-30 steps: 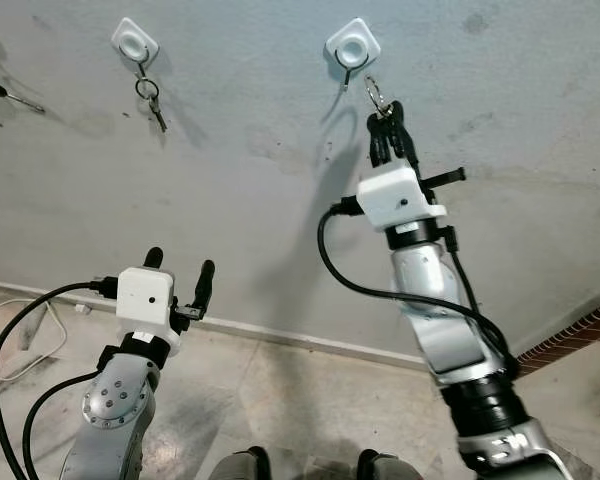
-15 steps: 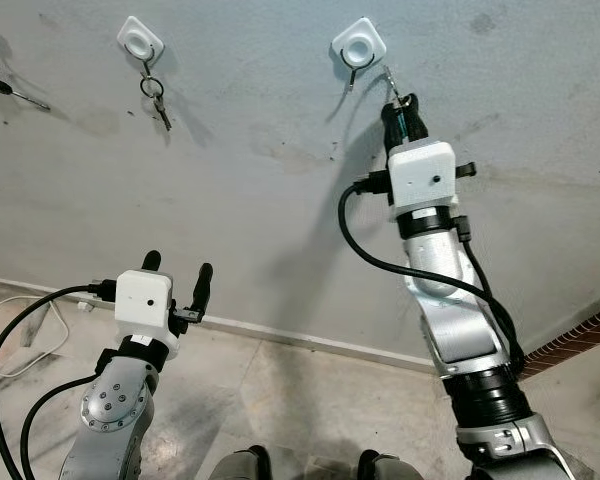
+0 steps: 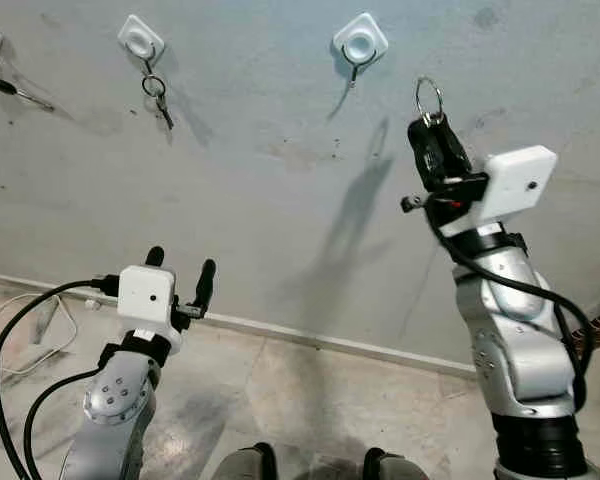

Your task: Hang keys on a hook

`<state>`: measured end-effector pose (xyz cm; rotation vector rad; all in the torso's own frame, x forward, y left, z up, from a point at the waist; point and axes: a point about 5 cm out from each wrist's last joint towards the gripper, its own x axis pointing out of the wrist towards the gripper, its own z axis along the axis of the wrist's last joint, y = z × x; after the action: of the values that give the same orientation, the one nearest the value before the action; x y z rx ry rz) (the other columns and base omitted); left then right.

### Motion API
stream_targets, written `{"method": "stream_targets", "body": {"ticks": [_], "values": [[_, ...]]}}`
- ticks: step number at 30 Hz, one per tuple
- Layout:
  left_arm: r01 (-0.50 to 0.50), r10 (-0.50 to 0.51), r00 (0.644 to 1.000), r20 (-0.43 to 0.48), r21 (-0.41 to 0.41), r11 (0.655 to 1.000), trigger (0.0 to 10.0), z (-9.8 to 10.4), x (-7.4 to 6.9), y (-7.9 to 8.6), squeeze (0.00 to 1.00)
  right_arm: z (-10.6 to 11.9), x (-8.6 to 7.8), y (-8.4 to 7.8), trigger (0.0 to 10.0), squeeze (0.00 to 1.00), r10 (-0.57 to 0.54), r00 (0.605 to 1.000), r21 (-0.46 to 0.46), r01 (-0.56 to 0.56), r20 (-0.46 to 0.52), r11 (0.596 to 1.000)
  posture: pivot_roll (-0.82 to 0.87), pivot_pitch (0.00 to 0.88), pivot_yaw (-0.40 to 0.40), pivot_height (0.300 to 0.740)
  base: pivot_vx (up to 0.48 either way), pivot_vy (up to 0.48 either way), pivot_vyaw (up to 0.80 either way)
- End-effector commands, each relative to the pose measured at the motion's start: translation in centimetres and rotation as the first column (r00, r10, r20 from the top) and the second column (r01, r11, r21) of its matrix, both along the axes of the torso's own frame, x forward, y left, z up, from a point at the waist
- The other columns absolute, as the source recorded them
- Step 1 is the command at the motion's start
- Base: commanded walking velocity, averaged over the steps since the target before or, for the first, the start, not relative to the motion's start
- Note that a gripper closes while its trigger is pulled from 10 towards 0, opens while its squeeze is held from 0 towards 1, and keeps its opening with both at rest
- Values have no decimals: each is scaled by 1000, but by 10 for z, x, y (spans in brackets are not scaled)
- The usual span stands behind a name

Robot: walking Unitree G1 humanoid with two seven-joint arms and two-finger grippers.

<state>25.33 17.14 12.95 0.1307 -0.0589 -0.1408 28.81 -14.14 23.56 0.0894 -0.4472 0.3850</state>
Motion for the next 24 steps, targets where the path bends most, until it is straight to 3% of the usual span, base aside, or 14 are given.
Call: {"method": "stream_targets", "body": {"ticks": [1,7,12,16,18,19,24], "values": [[12,-11,1000,-28,13,1000,10000,-6,0,1,0,7,-10,5,10000,0,108,994,16,-108,11,994,101,213,141,740,0,0,0],[29,-29,999,-27,11,1000,10000,-5,4,-2,0,7,-21,30,10000,0,309,951,9,-309,-6,951,98,211,145,740,0,0,0],[33,-33,999,-28,7,999,10000,-5,3,-2,0,10,-22,38,10000,0,383,924,18,-383,-14,924,102,209,141,740,0,0,0],[195,-196,981,-6,-72,978,10000,9,-2,-17,0,11,-16,45,10000,0,435,900,18,-434,-19,900,125,204,121,740,0,0,0],[229,-231,973,-6,-83,970,10000,12,-3,-22,0,11,-14,46,10000,0,445,895,20,-444,-20,896,130,202,116,740,0,0,0],[293,-294,956,7,-107,950,10000,18,-6,-29,0,11,-11,49,10000,0,460,888,12,-460,-20,888,130,204,113,740,0,0,0],[366,-363,931,41,-127,922,10000,29,-9,-36,0,10,-7,54,10000,0,481,876,3,-481,-30,876,136,202,106,740,0,0,0]]}}
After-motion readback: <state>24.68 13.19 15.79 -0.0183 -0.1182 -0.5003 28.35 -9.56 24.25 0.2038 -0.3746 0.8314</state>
